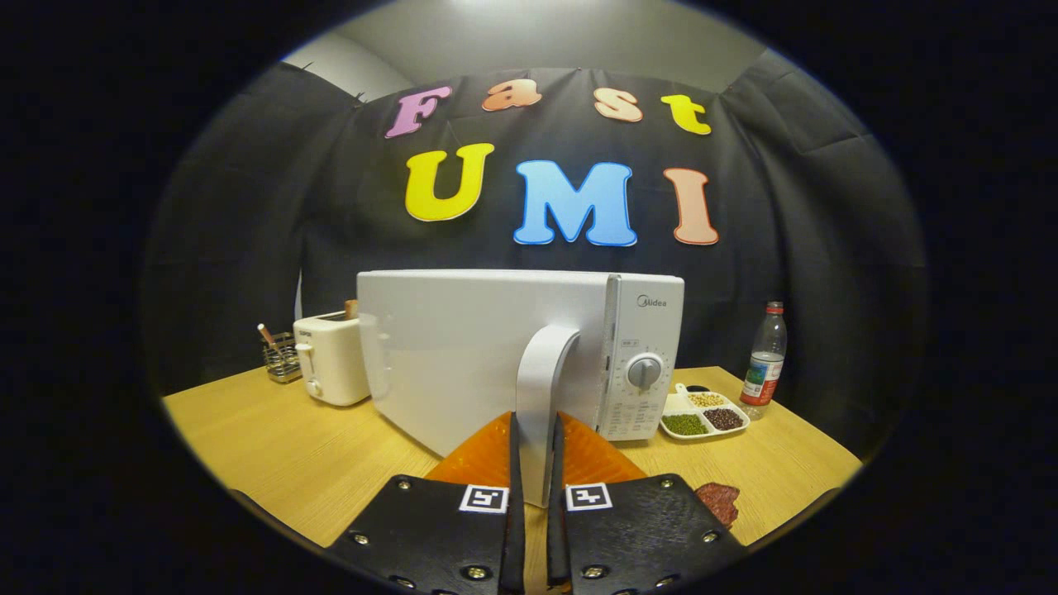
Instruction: Open the microwave, put the food inside, and close the microwave door.
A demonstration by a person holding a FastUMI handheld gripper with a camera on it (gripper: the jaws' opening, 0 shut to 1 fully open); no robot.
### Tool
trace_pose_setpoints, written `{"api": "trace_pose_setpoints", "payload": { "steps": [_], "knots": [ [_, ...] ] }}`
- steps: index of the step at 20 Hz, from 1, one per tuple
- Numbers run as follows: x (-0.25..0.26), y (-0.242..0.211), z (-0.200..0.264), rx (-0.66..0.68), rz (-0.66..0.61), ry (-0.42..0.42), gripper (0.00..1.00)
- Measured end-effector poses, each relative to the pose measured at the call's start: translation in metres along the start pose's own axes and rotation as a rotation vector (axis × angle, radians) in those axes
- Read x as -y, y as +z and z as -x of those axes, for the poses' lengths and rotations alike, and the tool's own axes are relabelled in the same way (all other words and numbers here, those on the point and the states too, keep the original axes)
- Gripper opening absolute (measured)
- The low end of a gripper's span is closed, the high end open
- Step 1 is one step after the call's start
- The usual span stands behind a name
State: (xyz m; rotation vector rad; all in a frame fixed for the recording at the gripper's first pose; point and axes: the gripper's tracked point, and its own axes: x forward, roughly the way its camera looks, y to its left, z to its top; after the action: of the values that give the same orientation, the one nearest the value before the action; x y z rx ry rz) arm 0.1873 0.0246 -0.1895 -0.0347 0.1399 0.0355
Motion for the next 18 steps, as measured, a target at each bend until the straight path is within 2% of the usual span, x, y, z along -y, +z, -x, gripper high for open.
{"api": "trace_pose_setpoints", "payload": {
  "steps": [4, 10, 13, 18],
  "knots": [
    [-0.056, -0.004, 0.047, -0.001, 0.005, 0.124, 0.10],
    [-0.134, 0.008, 0.099, 0.092, 0.081, 0.203, 0.10],
    [-0.184, 0.004, 0.115, 0.047, -0.001, 0.341, 0.10],
    [-0.199, 0.006, 0.138, -0.020, -0.096, 0.452, 0.10]
  ]
}}
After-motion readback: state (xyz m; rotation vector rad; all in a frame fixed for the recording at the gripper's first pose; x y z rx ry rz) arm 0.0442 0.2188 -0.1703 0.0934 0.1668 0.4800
